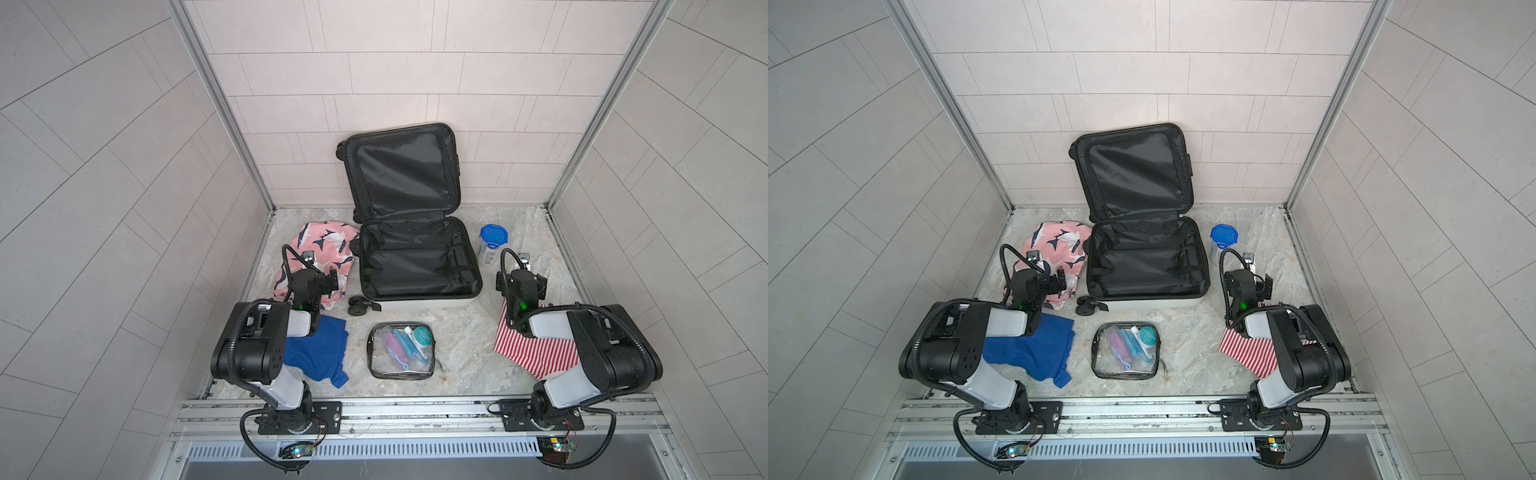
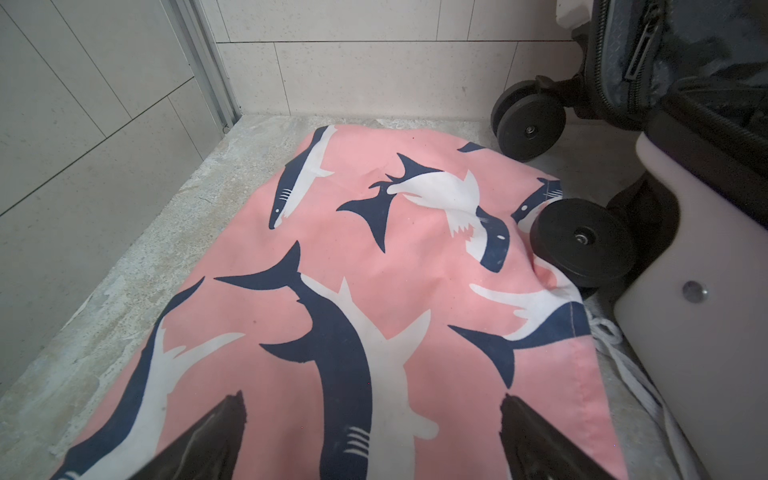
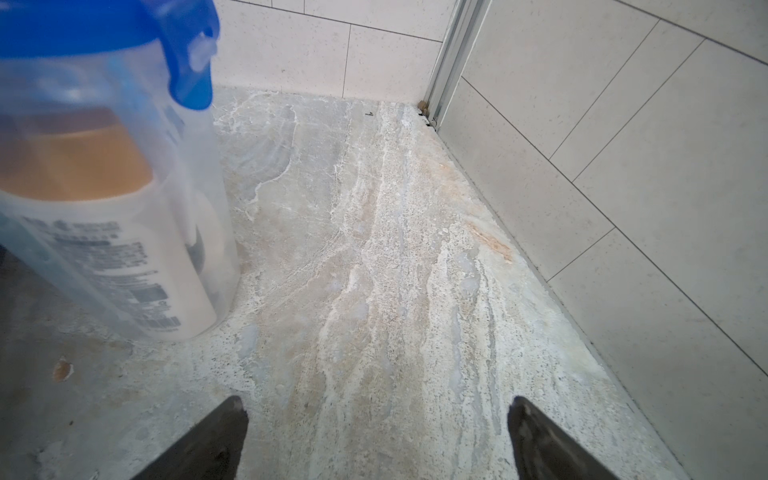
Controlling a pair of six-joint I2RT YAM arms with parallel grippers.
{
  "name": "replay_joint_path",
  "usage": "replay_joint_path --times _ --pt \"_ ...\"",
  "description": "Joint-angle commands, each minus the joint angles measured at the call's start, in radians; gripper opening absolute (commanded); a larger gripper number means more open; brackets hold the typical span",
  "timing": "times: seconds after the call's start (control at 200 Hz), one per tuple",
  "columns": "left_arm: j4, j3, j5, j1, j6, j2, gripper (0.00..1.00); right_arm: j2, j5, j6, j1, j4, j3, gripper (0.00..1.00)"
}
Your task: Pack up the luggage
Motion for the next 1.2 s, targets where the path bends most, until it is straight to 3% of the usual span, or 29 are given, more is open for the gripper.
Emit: replay_joint_path --times 0.0,0.41,0.59,0.675,0.826,0.921,1.016,1.096,1.196 --pt "0.020 -0.003 -0.003 -0.001 0.014 -0.008 1.00 -0.015 0.013 0.005 0.001 0.013 0.003 0.99" --pt "0.009 -0.009 -0.025 -0.001 0.003 -0.044 1.00 -0.063 0.008 0.009 -0.001 -0.025 0.003 1.00" --pt "-0.191 0.037 -0.099 -0.013 -0.003 -0.192 1.00 -0.184 0.059 0.031 -0.002 -0.123 0.005 1.00" --pt "-0.232 0.038 -0.182 -0.034 -0.021 -0.283 1.00 -0.261 0.063 0.045 -0.004 -0.235 0.040 1.00" --pt "-0.331 0.061 -0.181 -0.037 -0.152 -0.495 1.00 -0.406 0.049 0.146 -0.004 -0.441 0.091 1.00" --pt "-0.511 0.132 -0.169 -0.036 -0.278 -0.630 1.00 -0.482 0.068 0.259 -0.005 -0.614 0.144 1.00" --pt "-0.762 0.225 -0.189 -0.036 -0.440 -0.740 1.00 -0.529 0.167 0.450 -0.008 -0.943 0.258 1.00" --pt "-0.959 0.306 -0.130 -0.031 -0.528 -0.805 1.00 -0.543 0.133 0.488 -0.019 -1.142 0.333 1.00" --pt "-1.068 0.366 0.072 -0.027 -0.552 -0.854 1.00 -0.603 -0.007 0.479 -0.021 -1.252 0.353 0.89"
